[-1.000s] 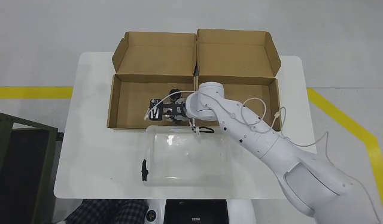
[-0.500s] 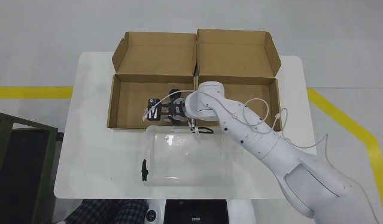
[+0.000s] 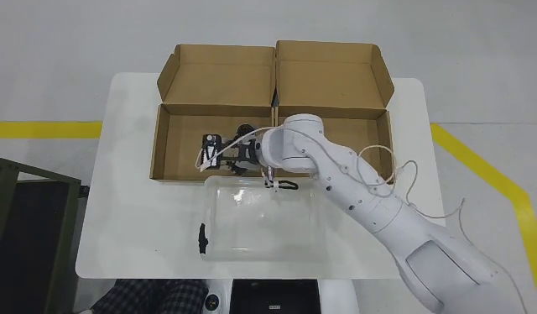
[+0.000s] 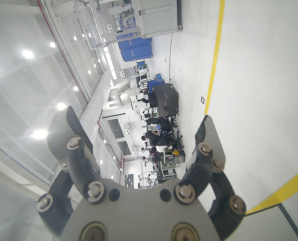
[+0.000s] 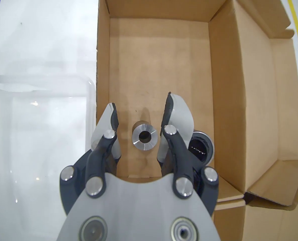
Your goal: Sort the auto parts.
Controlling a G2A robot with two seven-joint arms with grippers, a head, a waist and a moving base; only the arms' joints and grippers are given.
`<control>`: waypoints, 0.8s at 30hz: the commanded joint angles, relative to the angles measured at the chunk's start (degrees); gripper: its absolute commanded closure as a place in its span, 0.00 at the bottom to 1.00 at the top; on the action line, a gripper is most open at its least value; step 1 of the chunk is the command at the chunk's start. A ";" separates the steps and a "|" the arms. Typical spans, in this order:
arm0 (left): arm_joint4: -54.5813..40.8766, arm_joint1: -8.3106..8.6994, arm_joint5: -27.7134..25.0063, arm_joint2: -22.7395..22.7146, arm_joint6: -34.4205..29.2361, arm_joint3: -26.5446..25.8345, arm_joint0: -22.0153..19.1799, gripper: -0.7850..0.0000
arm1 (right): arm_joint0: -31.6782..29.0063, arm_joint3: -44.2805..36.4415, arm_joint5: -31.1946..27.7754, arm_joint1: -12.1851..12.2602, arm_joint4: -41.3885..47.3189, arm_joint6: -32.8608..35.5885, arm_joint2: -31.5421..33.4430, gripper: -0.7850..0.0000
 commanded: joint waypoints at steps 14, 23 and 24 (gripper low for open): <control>0.00 0.00 0.00 0.00 0.00 0.00 0.00 0.00 | -19.79 -19.37 0.85 6.39 -6.92 -8.91 18.03 0.49; 0.00 0.00 0.00 0.00 0.00 0.00 0.00 0.00 | -36.64 -28.56 1.28 9.99 -16.37 -23.48 32.31 0.35; 0.00 0.00 0.00 0.00 0.00 0.00 0.00 0.00 | -38.25 -29.11 1.42 10.26 -16.95 -24.88 33.61 0.30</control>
